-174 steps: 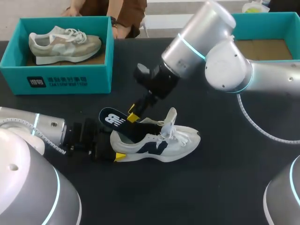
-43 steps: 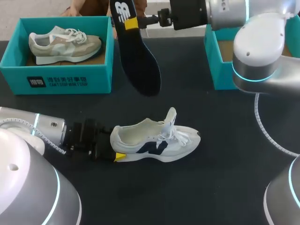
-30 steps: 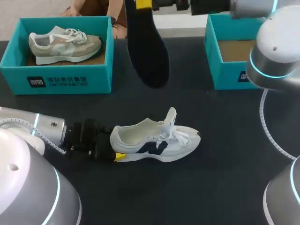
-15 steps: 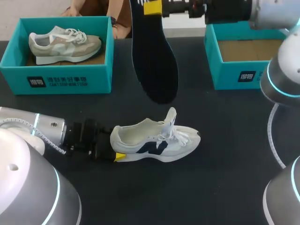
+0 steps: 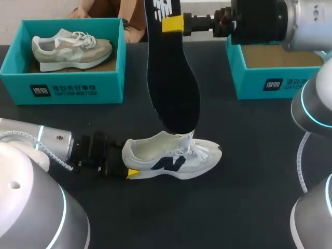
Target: Take the shoe out of the shoebox, open the shoe tongue, remove and reinsert the insole, then place the shoe into the shoebox
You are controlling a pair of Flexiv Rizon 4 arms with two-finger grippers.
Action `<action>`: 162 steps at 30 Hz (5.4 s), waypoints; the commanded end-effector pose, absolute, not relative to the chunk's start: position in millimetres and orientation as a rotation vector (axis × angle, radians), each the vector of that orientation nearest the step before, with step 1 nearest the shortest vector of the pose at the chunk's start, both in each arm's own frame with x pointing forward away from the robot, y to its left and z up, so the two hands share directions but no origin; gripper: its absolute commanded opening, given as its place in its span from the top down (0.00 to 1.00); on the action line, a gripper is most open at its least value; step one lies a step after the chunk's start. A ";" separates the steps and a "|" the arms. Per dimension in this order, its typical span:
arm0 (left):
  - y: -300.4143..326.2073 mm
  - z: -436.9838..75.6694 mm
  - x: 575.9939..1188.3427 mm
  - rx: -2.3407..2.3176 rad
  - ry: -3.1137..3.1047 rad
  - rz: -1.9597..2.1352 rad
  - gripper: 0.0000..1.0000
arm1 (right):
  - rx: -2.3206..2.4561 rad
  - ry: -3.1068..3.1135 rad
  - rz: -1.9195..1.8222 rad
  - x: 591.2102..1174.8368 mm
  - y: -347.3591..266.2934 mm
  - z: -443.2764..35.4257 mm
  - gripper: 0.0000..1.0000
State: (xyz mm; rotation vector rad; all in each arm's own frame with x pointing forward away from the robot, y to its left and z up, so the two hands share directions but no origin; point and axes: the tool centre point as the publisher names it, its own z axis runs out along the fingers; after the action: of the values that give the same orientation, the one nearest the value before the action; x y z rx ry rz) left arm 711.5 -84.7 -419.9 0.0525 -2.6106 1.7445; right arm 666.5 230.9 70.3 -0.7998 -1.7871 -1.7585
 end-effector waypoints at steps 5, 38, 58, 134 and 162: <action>-87.7 -425.1 709.6 0.053 -2.612 1.741 1.00 | -0.853 -1.766 -1.781 647.4 229.9 63.4 1.00; -86.4 -421.2 707.4 0.051 -2.629 1.732 1.00 | -0.914 -1.738 -1.741 631.2 223.8 51.4 1.00; -60.9 -395.8 707.6 0.089 -2.624 1.642 0.00 | -0.914 -1.738 -1.741 631.2 223.8 51.4 1.00; -46.2 -290.4 721.8 -0.228 -3.039 0.351 0.00 | -0.914 -1.738 -1.741 631.2 223.8 51.4 1.00; -74.0 -306.5 705.8 -0.041 -3.055 0.188 0.00 | -0.914 -1.738 -1.741 631.2 223.8 51.4 1.00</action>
State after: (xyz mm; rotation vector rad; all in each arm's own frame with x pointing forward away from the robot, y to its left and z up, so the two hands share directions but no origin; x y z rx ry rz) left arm 706.8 -73.0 -305.8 -0.0409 -3.0507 0.1948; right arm 630.8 219.3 52.0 -0.9083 -1.7388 -1.7402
